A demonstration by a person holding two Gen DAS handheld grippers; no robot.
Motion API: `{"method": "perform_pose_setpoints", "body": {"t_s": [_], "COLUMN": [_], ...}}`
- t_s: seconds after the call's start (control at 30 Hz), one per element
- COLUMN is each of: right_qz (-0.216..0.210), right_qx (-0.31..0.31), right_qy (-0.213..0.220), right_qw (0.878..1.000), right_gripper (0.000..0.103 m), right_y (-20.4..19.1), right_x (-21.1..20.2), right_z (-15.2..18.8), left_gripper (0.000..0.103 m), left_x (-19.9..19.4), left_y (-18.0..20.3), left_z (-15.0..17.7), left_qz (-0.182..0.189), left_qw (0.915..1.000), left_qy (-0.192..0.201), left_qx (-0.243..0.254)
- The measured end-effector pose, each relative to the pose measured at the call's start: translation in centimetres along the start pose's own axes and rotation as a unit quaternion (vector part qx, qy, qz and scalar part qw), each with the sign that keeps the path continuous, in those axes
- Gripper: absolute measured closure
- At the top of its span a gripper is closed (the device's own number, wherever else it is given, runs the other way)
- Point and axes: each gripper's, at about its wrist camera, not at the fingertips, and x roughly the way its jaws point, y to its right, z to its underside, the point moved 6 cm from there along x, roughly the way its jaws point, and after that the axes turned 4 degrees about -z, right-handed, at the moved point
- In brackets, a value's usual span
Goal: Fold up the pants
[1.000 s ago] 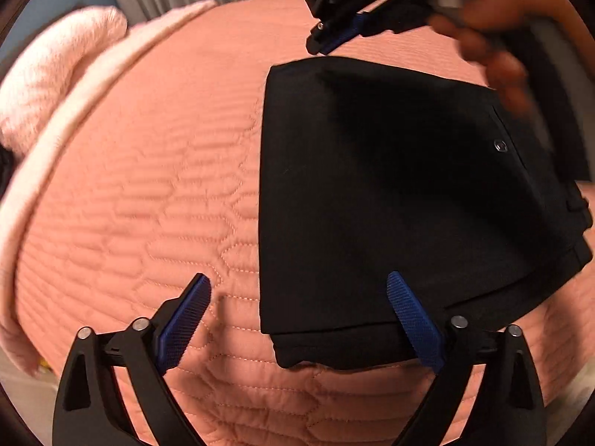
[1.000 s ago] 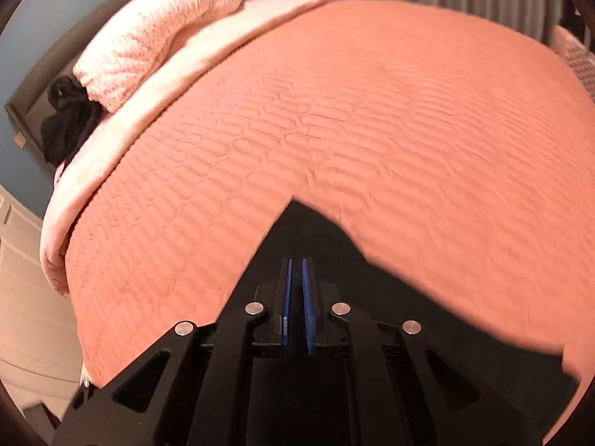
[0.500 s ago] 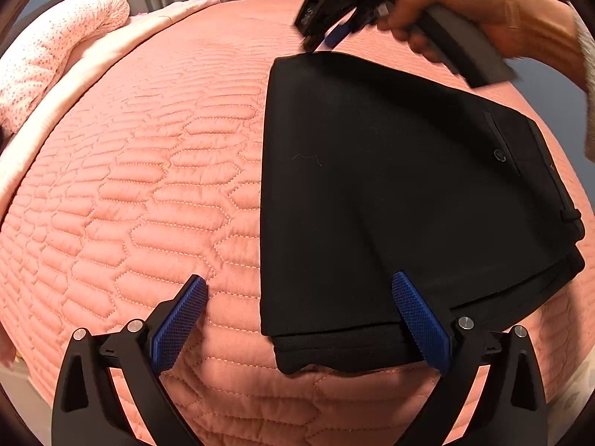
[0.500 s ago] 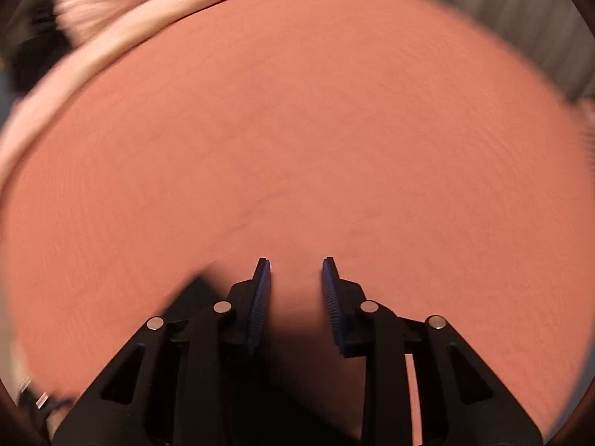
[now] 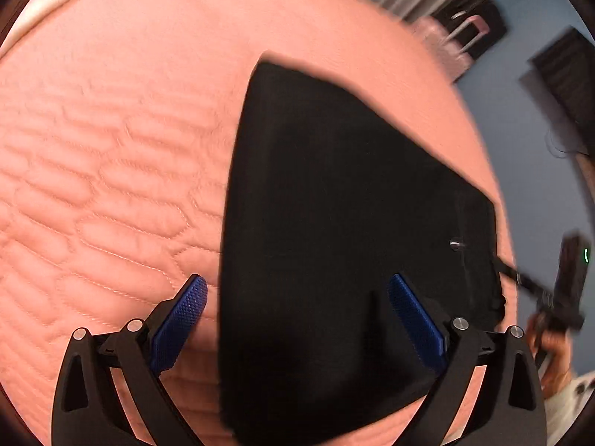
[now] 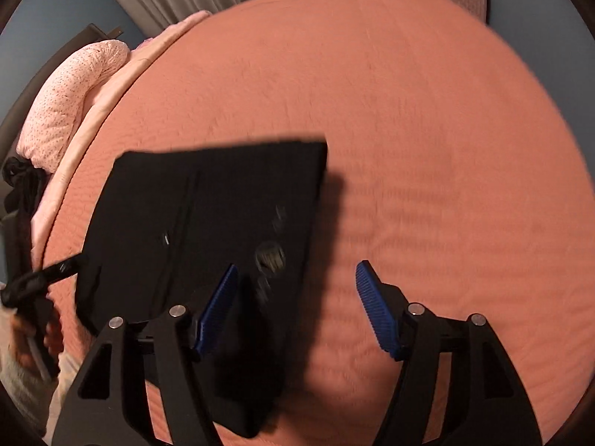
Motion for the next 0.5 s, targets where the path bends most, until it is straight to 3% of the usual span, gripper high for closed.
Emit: {"method": "perform_pose_setpoints", "body": {"t_s": [0.13,0.2,0.27,0.33,0.43,0.5], "right_qz": [-0.081,-0.112,-0.126,-0.151,-0.166,-0.141], "right_qx": [0.004,0.003,-0.002,0.013,0.03,0.018], "right_qy": [0.006,0.016,0.019,0.025,0.036,0.037], "right_qw": [0.997,0.994,0.992,0.988,0.985,0.989], "right_gripper": [0.037,0.036,0.024,0.018,0.02,0.035], "right_y": [-1.3,-2.1,-2.5,-2.8,-2.8,-3.0], "right_x": [1.8,2.3,2.6,2.8,2.8,3.0], "right_z": [1.9,2.0,1.7,1.5,1.2,1.3], "left_gripper": [0.006,0.006,0.006,0.006,0.005,0.005], "left_x": [0.8,0.7,0.9,1.5,2.6,2.8], "left_y": [1.3,1.9,2.3,2.5,2.4,2.3], "left_z": [-0.3,-0.3,-0.6,-1.0,-1.8,-1.9], "left_qz": [-0.045,-0.047,-0.045,-0.037,-0.028,-0.026], "left_qw": [0.9982,0.9976,0.9968,0.9955,0.9936,0.9931], "left_qy": [-0.004,-0.001,0.001,0.008,0.015,0.014], "left_qx": [0.038,0.051,0.067,0.087,0.109,0.113]}}
